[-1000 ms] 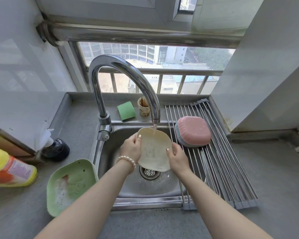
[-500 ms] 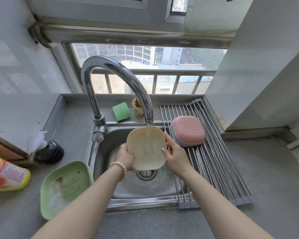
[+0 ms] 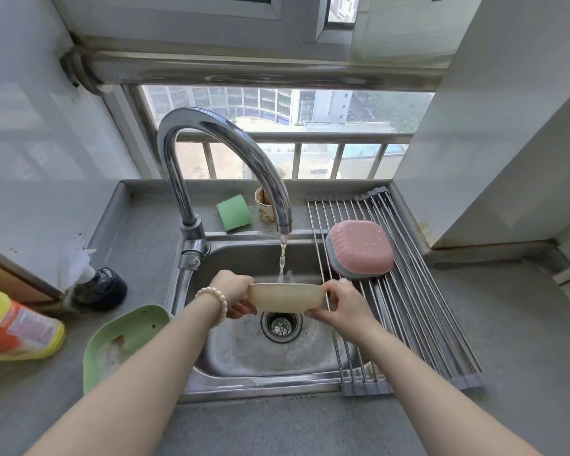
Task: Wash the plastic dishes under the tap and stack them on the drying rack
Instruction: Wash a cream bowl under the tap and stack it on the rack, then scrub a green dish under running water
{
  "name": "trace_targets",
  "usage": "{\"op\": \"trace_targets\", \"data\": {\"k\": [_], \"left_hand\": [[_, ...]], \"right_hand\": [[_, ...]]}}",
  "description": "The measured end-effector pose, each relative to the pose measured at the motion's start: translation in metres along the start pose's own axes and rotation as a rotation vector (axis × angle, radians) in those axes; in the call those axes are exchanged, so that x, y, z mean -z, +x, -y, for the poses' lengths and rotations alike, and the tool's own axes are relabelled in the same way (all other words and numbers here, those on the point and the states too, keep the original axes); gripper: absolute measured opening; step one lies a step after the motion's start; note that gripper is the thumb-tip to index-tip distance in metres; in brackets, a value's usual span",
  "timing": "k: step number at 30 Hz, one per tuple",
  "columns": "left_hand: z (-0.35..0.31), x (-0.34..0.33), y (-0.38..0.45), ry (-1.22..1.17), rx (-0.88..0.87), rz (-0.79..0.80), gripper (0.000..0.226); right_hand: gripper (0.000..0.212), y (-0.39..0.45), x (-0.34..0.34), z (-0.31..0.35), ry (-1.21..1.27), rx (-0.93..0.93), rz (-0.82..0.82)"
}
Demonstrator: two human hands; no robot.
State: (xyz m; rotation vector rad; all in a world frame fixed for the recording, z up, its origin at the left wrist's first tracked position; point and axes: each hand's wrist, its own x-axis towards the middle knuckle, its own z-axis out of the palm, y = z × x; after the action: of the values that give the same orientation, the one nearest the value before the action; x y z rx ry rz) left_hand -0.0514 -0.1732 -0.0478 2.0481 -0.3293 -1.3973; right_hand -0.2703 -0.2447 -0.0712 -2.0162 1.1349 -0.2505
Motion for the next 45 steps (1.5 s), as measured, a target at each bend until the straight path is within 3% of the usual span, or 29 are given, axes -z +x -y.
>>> {"op": "trace_targets", "data": {"k": [5,8,12,15,18,22,26,29,33,37,42,45], "left_hand": [[0.005,-0.018,-0.012,-0.101,0.133,0.165,0.031],[0.002,-0.038,-0.023,-0.214,0.133,0.219,0.046],[-0.008,-0.069,-0.03,-0.391,0.034,0.237,0.048],[-0.017,-0.097,-0.032,-0.282,-0.112,0.225,0.031],[-0.028,-0.118,-0.033,-0.231,-0.189,0.238,0.026],[-0.047,-0.135,-0.026,-0.291,-0.15,0.296,0.044],[-0.068,-0.145,-0.013,-0.277,-0.214,0.273,0.047],[-0.077,-0.153,0.0,-0.162,-0.293,0.262,0.048],[-0.08,-0.164,0.016,0.006,-0.289,0.251,0.05],[-0.085,-0.174,0.023,0.031,-0.314,0.238,0.054],[-0.075,-0.161,0.026,0.151,-0.283,0.129,0.055],[-0.059,-0.142,0.016,0.294,-0.238,0.184,0.035]], "right_hand": [[0.064,0.001,0.003,-0.01,0.385,-0.072,-0.162],[0.059,-0.001,0.005,-0.02,0.601,-0.127,-0.18],[0.051,0.001,0.011,-0.04,0.711,-0.291,-0.39],[0.041,0.01,0.024,-0.048,0.798,-0.427,-0.528],[0.04,0.022,0.041,-0.057,0.78,-0.483,-0.57],[0.04,0.043,0.064,-0.061,0.821,-0.486,-0.523],[0.049,0.063,0.078,-0.061,0.575,-0.379,-0.401],[0.069,0.073,0.085,-0.064,0.418,-0.34,-0.349],[0.064,0.082,0.09,-0.08,0.311,-0.362,-0.323],[0.065,0.095,0.088,-0.099,0.097,-0.402,-0.232],[0.05,0.083,0.085,-0.08,-0.111,-0.382,-0.325],[0.038,0.063,0.067,-0.057,-0.13,-0.309,-0.454]]}}
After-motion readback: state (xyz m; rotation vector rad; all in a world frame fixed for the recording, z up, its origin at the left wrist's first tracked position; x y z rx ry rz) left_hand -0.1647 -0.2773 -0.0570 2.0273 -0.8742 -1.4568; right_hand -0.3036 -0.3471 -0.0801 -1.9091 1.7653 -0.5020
